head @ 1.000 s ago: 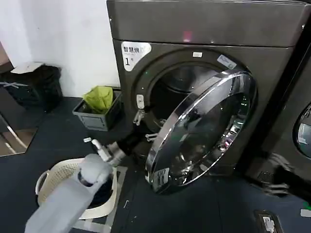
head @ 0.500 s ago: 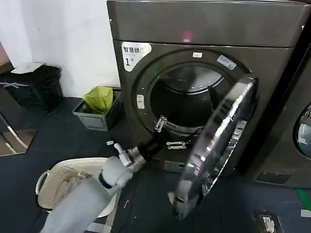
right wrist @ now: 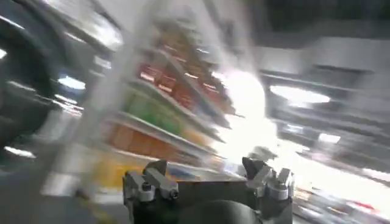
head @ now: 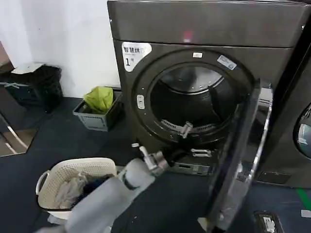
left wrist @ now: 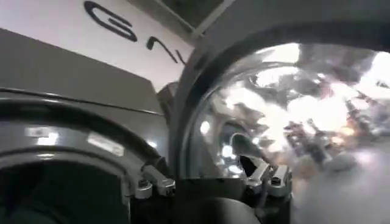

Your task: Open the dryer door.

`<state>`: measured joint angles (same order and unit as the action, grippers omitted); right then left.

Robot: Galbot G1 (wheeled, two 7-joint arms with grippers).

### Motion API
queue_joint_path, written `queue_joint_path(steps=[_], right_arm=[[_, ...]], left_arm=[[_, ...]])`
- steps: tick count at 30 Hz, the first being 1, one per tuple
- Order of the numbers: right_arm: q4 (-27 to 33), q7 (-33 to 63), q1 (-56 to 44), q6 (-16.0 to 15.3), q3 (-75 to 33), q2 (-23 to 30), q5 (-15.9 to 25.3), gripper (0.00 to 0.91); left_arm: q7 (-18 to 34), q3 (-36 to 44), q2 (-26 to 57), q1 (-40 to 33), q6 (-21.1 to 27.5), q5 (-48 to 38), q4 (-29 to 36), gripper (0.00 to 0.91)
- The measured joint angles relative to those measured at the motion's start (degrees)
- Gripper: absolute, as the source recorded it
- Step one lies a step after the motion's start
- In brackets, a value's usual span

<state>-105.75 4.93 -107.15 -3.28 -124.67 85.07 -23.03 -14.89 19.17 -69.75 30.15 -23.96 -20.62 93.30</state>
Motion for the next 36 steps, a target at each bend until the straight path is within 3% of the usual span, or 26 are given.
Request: queue_joint_path(steps=[6, 13, 27, 36], right_arm=[[0.4, 8.6, 0.1, -4.2, -3.8, 2.2, 3.4, 0.907], [2.1, 11.4, -1.2, -4.2, -7.1, 3.8, 5.4, 0.907], [-0.8, 12.2, -1.6, -3.8, -8.3, 7.0, 4.8, 0.907], [-1.5, 13.0, -1.9, -4.0, -8.6, 7.1, 4.7, 0.907]], left_arm=[[-0.1, 3.4, -3.9, -1.2, 0.2, 0.7, -2.4, 0.907], [0.7, 6.6, -8.4, -2.7, 1.0, 1.2, -5.9, 0.907], [0.7, 9.2, -18.2, -6.7, 2.0, 1.3, -15.9, 0.907], [1.4, 10.1, -21.8, -8.2, 5.2, 1.5, -19.2, 0.907]])
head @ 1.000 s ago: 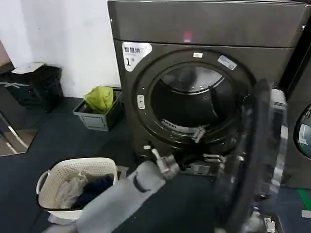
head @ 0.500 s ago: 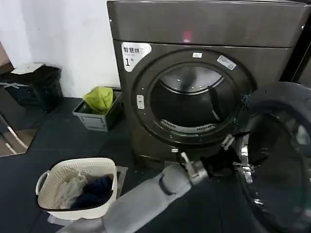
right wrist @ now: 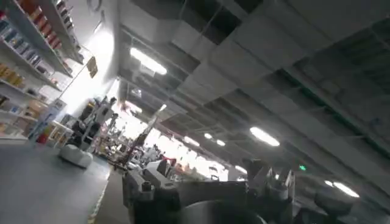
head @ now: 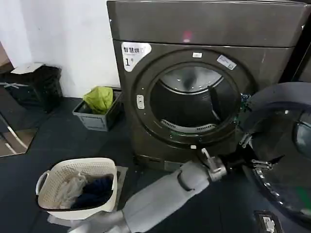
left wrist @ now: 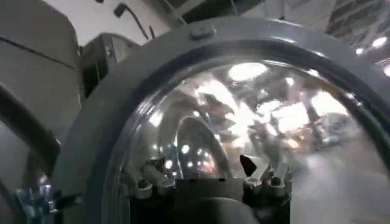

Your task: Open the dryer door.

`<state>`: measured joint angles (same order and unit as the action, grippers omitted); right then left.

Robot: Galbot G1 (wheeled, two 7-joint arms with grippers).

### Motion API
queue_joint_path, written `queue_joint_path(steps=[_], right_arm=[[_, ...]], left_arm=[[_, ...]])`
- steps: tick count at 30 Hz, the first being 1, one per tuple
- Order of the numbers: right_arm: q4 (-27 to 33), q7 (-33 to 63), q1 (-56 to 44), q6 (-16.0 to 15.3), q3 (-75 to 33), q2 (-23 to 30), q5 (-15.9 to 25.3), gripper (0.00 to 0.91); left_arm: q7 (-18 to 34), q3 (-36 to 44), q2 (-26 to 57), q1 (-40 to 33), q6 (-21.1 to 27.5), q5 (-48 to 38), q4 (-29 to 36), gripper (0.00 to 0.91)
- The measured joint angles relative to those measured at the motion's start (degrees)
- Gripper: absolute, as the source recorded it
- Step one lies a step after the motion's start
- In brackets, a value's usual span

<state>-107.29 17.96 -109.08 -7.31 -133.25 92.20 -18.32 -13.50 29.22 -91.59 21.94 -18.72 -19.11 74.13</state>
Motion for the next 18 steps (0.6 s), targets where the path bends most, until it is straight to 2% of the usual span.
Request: queue_joint_path(steps=[12, 18], right_arm=[[1.1, 1.4, -0.1, -0.3, -0.2, 0.0, 0.8, 0.907], [2.2, 1.8, -0.7, -0.3, -0.2, 0.0, 1.5, 0.907]], left_arm=[[1.7, -0.1, -0.6, -0.5, 5.9, 0.0, -0.6, 0.907], [1.3, -0.7, -0.6, 1.5, 15.2, -0.4, 5.2, 0.907]])
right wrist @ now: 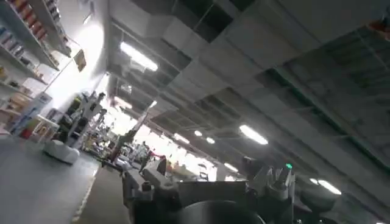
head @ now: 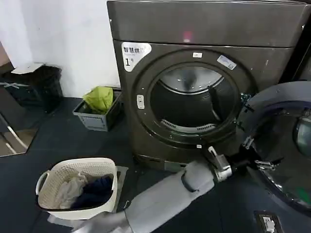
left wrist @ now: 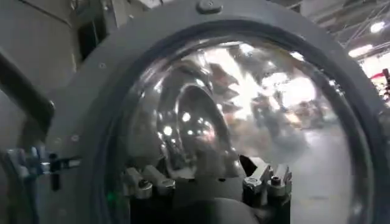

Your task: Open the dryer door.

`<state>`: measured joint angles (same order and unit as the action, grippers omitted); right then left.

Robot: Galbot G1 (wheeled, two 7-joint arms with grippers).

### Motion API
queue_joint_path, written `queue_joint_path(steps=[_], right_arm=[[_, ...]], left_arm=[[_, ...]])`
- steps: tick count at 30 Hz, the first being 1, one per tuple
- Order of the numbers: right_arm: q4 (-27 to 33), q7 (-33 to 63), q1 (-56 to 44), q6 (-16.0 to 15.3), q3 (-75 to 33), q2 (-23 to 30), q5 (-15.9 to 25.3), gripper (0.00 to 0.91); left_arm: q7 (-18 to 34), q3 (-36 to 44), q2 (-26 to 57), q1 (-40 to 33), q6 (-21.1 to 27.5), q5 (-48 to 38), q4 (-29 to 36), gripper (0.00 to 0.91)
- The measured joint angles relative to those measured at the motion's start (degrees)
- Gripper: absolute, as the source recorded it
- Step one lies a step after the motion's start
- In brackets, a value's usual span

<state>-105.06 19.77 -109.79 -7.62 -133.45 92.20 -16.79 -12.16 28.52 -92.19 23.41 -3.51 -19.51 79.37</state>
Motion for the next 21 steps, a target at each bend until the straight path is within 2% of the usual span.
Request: queue_joint_path(steps=[4, 9, 14, 21], right_arm=[[1.4, 0.8, -0.5, -0.1, 0.6, 0.0, 0.5, 0.907], [3.6, 0.9, -1.2, -0.1, 1.4, 0.0, -0.1, 0.907], [5.6, -1.5, -1.4, 1.0, 2.3, 0.0, -2.7, 0.907], [6.1, -1.7, -0.6, 1.2, 4.4, 0.0, -3.3, 0.907]], left_arm=[[-0.6, -0.8, 0.8, 2.1, 3.1, 0.6, 7.2, 0.907], [2.6, -1.9, 9.0, 4.0, 4.3, -0.5, 14.6, 0.907], [6.2, -4.1, 15.9, 6.7, 8.5, -4.2, 20.8, 0.907], [9.5, -10.7, 25.6, 12.4, 10.4, -8.2, 27.5, 0.907]])
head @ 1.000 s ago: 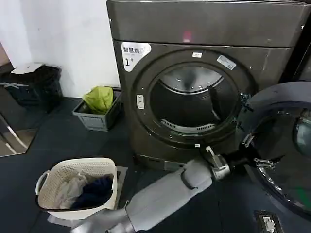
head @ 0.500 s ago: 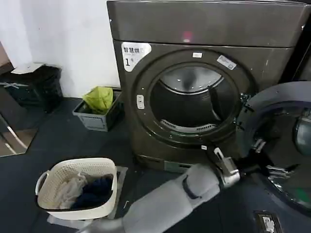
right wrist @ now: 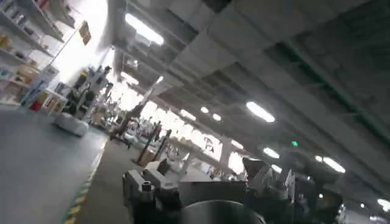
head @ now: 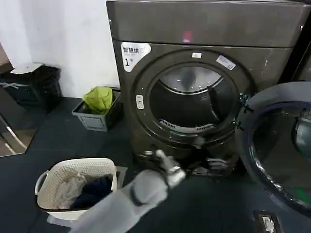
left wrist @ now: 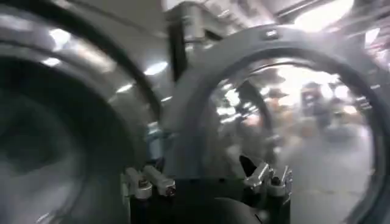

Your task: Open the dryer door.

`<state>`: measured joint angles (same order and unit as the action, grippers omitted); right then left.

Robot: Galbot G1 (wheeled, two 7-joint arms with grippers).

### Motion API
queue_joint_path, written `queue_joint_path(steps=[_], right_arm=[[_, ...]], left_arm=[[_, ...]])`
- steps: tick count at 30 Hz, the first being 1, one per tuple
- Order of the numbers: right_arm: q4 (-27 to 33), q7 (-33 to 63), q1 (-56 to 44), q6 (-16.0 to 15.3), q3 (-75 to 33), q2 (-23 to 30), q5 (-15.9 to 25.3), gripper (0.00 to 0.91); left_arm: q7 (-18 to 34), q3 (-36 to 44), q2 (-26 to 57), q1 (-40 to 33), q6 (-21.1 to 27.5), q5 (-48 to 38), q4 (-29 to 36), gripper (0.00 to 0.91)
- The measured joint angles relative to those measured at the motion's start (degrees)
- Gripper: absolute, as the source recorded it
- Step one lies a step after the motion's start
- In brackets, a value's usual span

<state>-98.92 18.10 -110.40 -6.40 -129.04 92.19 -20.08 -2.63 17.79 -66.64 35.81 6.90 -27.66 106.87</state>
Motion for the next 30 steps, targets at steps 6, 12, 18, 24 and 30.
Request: queue_joint_path(steps=[6, 12, 18, 24, 30], right_arm=[[0.6, -0.2, 0.9, 0.6, 2.2, -1.6, 0.0, 0.907], [0.7, -0.6, 2.2, 1.3, 4.6, -4.1, -0.5, 0.907], [-0.3, -1.0, 3.5, 1.2, 7.0, -6.0, -2.2, 0.907], [-0.3, -1.5, 4.8, 1.3, 9.4, -7.3, -4.3, 0.907], [-0.5, -1.8, 5.3, 1.9, 10.8, -7.8, -5.6, 0.907]], left_arm=[[4.7, -8.5, 7.8, 5.2, 6.9, -4.0, 4.2, 0.907], [9.6, -19.5, 16.1, 11.0, 14.0, -10.8, 7.5, 0.907], [15.4, -29.3, 25.3, 18.7, 19.7, -19.1, 10.0, 0.907], [22.5, -34.9, 33.9, 24.3, 24.7, -29.0, 9.8, 0.907], [35.4, -37.6, 39.6, 24.1, 34.7, -45.7, 9.4, 0.907]])
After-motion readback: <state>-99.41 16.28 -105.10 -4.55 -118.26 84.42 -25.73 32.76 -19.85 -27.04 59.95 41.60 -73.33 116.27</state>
